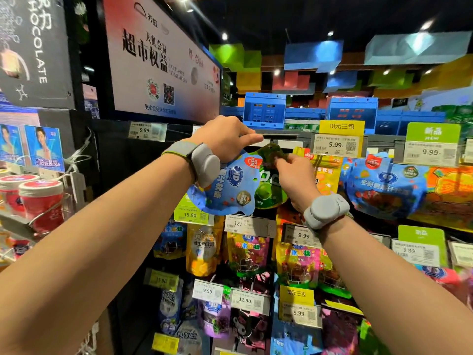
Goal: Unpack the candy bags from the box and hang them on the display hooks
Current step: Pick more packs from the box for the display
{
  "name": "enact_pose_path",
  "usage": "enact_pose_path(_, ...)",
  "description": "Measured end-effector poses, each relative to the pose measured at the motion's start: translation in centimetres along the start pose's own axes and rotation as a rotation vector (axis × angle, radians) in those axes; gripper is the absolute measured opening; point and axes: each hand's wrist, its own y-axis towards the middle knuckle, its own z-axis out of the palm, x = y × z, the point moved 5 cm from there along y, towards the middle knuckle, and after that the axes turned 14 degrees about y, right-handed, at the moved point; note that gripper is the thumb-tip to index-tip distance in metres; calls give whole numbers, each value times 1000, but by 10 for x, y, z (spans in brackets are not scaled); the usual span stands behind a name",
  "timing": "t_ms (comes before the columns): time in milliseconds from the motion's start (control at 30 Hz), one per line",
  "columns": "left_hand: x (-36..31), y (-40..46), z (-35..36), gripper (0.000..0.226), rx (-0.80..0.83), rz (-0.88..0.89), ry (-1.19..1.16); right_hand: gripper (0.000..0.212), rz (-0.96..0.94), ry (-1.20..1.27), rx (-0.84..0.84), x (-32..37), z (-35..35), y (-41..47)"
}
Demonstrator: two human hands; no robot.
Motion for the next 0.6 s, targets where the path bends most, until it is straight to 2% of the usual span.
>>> enact_pose_path(433, 2, -1, 4, 47, 17, -24, -32, 19, 51, -20, -60, -18, -2, 19)
enact_pose_path(600, 1, -3, 6, 49, 47, -19, -34, 35, 89, -227, -76, -28, -4, 35)
